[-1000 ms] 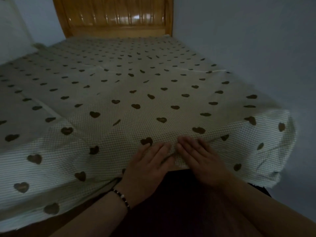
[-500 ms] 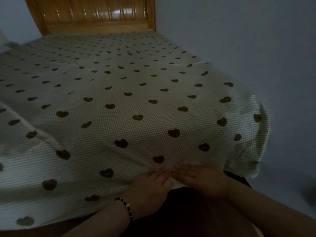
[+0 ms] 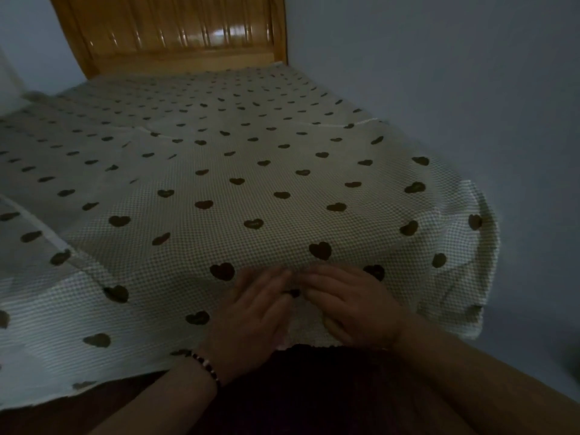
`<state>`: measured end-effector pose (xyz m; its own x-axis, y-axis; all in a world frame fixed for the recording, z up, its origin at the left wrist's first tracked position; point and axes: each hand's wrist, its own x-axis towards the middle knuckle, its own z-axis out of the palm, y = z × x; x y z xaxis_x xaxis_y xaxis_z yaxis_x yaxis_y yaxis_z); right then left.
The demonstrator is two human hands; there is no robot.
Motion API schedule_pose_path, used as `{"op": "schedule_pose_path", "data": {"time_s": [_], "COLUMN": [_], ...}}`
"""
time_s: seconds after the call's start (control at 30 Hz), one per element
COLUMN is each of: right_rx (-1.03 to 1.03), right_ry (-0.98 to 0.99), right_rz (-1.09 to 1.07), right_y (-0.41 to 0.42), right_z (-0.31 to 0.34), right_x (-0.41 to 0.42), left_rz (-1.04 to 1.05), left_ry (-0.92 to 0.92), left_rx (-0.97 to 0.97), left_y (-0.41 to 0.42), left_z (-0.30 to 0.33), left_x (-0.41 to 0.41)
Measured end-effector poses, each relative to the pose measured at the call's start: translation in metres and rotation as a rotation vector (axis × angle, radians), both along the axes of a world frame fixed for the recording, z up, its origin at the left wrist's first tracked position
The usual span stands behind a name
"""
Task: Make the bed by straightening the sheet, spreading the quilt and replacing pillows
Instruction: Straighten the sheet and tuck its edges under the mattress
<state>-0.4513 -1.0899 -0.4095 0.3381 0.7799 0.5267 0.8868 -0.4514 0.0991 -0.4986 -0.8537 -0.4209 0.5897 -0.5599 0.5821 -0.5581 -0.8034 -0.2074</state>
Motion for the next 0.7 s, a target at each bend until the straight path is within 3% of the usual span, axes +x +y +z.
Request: {"op": "schedule_pose_path", "data": {"time_s": [0.13,0.3,0.47,0.7], "right_rx": [-0.019,-0.204,-0.260,-0.137], "right_ry": [0.041,0.400,0.416,0.358], "right_rz": [-0.218,-0.437,-0.523,-0.626], "right_y": [0.041,0.052,0.020,-0.038], "right_z": [0.035,0.064,0.065,0.056], "right_x": [0.012,0.048,0.070,0.084], "left_rz": [0.394,0.751,0.683,0.456], "left_ry": [-0.005,0.305,0.337,0.406], "left_rx": [-0.163,-0.257,-0.197,-0.075], "left_y": [0.025,0.052,0.028,-0.054], "left_z": [0.042,0.058,0.060,0.066], "left_x": [0.016,0.035,0.048,0.071]}}
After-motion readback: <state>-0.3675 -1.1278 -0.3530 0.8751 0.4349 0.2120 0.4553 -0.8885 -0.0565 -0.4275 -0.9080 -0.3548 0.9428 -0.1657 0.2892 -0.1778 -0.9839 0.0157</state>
